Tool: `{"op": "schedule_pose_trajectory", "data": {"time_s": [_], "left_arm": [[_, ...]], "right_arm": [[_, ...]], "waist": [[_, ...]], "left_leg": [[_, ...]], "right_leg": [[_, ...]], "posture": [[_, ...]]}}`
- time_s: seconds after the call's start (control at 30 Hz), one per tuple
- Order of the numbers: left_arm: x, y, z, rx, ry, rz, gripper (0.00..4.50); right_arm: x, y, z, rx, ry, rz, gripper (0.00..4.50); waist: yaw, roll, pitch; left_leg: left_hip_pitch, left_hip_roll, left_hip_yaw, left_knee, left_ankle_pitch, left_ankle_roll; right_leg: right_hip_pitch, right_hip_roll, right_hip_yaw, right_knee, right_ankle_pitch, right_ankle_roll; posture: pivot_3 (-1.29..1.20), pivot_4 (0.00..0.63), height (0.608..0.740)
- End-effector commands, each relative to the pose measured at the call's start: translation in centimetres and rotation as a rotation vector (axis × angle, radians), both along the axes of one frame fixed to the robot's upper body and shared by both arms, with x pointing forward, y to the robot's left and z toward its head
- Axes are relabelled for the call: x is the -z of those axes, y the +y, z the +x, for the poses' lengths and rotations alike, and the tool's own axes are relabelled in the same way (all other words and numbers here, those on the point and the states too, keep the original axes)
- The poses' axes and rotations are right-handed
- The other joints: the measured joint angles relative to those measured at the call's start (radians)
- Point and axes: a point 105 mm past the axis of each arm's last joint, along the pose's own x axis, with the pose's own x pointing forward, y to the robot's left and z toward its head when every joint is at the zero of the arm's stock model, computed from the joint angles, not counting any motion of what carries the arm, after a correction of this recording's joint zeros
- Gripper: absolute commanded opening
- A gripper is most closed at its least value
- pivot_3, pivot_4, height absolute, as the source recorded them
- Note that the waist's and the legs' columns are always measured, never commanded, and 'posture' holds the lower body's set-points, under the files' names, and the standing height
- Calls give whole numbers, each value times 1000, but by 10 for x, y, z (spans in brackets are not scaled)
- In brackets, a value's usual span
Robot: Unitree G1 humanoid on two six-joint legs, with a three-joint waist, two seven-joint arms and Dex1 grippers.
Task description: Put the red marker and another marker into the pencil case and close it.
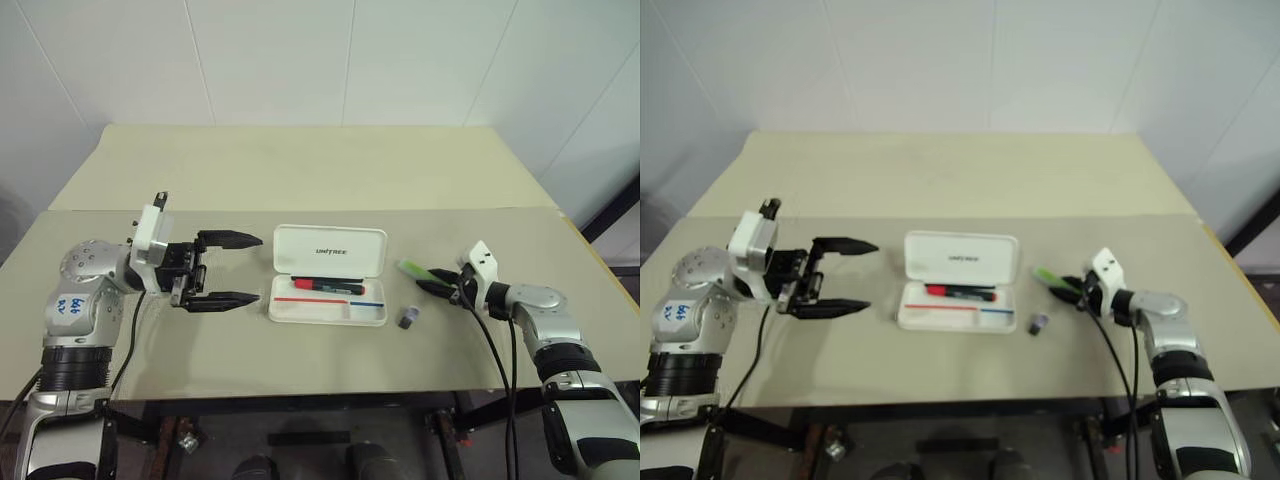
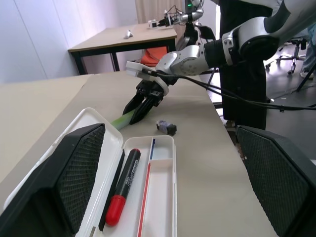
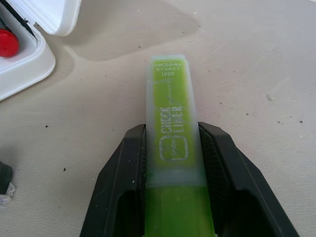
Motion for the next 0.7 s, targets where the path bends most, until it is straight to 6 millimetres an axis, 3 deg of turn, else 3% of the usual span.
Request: {"op": "schedule_pose_trajectory", "data": {"time_s": [0.03, 0.3, 0.53, 0.63, 0.7], "left_arm": [[-10, 9, -8, 13, -28, -23, 4500], [-2, 22, -8, -21, 2, -21, 4500], [2, 25, -3, -36, 9, -19, 4500], [2, 23, -1, -34, 5, -19, 4500], [4, 23, -1, -35, 1, -16, 4500]], "right_arm": [[-16, -20, 0, 60, -78, -26, 1125], [-82, 1, -11, -33, -295, -12, 1125], [-133, 74, -54, -318, -367, 53, 1125], [-140, 109, -65, -417, -347, 69, 1125], [-130, 131, -68, -468, -293, 26, 1125]], "waist": [[-1, 0, 0], [-4, 1, 1], [-2, 1, 1], [-1, 1, 1], [-3, 1, 1]], "left_leg": [[0, 0, 0, -1, 0, 0], [-4, 3, 2, -14, 1, -4], [-4, 4, 2, -14, -1, -8], [-5, 4, 2, -13, -2, -8], [-5, 3, 2, -13, -2, -8]], "right_leg": [[0, 0, 0, -1, 0, 0], [-12, 3, 0, -1, 2, 6], [-15, 5, 0, 6, -5, 5], [-15, 4, 0, 6, -5, 5], [-15, 4, 0, 6, -5, 4]], "posture": [[0, 150, 740], [0, 150, 740], [0, 150, 740], [0, 150, 740], [0, 150, 740]]}}
